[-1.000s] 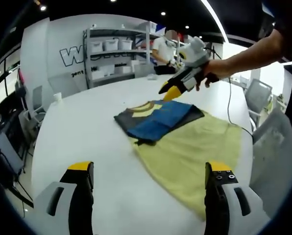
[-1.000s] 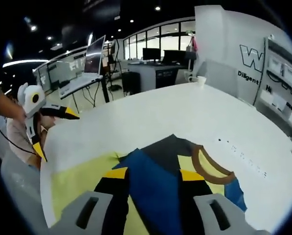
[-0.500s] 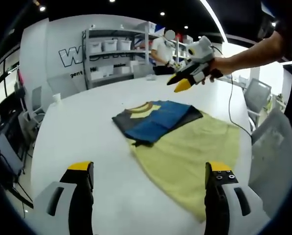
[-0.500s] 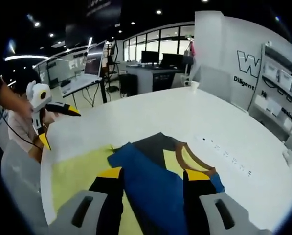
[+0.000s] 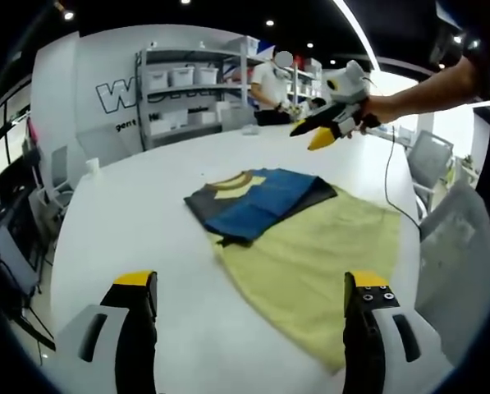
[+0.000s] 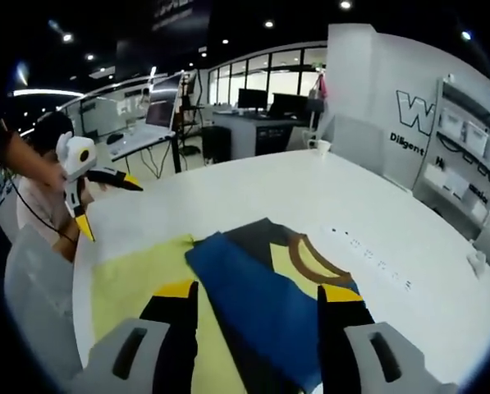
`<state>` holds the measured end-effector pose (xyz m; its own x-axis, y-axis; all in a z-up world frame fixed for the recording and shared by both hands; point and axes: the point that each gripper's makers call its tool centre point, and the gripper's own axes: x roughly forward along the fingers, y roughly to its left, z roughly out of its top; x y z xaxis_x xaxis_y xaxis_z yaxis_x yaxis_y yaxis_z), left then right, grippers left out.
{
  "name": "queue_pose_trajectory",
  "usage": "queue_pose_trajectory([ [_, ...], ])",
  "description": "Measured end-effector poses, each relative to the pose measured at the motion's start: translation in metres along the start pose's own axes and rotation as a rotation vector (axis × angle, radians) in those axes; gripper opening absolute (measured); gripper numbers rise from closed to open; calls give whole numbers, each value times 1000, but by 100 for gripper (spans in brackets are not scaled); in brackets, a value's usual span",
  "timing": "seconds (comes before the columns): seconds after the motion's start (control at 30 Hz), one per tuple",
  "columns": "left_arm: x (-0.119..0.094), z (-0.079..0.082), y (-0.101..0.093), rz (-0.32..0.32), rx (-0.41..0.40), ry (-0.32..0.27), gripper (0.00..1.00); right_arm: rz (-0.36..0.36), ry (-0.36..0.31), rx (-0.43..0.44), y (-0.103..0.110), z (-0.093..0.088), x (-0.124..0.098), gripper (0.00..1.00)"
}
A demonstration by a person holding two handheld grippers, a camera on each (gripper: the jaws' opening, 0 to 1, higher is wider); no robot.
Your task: Fold the garment on the visible template until the final outline fits inside the template.
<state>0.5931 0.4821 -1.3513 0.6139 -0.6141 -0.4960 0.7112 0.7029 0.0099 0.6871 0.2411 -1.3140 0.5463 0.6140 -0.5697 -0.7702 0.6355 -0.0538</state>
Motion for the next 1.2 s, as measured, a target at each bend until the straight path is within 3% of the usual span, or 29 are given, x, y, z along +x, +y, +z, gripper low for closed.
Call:
queue_pose_trajectory([
  [1.2, 3, 4, -20, -36, 30, -1, 98, -14, -13, 50, 29, -46, -59, 76],
])
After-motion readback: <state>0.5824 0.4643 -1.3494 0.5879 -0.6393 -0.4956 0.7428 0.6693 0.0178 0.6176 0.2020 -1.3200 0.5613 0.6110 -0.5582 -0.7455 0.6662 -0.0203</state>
